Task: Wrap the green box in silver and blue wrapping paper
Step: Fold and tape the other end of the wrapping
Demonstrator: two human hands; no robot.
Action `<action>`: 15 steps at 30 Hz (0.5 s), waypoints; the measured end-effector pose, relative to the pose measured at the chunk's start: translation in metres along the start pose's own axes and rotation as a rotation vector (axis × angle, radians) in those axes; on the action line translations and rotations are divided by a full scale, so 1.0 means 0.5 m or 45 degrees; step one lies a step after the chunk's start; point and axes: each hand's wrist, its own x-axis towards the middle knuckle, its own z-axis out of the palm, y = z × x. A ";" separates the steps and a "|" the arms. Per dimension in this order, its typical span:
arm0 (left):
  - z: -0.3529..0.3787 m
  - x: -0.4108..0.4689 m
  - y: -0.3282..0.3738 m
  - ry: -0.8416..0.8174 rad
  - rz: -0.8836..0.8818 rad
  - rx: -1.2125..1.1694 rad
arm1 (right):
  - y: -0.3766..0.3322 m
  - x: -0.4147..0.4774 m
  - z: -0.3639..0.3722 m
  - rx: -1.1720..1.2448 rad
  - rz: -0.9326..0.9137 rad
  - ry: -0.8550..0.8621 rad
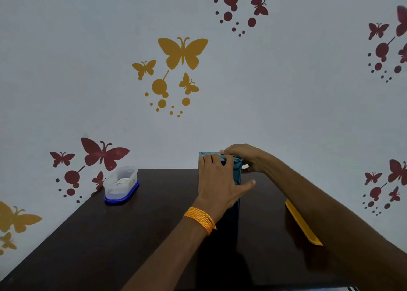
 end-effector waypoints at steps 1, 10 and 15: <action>0.000 0.000 0.000 -0.008 0.001 0.004 | 0.003 -0.002 0.007 0.069 0.016 0.010; 0.012 -0.001 -0.005 0.063 0.012 0.011 | 0.021 -0.017 0.014 0.379 0.078 0.045; 0.007 -0.001 0.000 0.037 0.013 0.033 | 0.015 -0.022 0.021 0.395 0.089 0.076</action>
